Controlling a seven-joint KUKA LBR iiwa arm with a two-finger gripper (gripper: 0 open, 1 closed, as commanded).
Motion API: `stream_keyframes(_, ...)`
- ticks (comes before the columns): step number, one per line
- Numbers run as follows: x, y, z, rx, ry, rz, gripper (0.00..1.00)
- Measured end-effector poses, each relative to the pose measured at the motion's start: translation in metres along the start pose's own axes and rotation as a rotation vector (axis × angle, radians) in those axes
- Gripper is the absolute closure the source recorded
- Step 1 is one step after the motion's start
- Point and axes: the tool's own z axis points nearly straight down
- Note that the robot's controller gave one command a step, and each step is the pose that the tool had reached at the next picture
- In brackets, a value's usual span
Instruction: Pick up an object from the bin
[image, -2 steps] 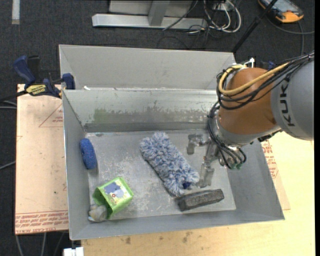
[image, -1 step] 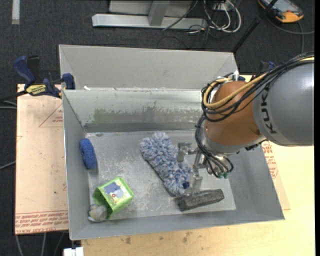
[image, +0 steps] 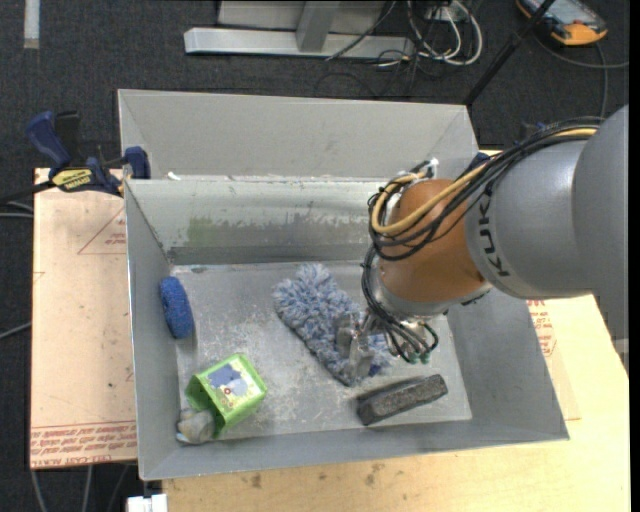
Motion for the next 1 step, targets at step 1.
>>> stream_keyframes(1, 0.0, 0.0, 0.0, 0.0, 0.0, 0.0, 1.0)
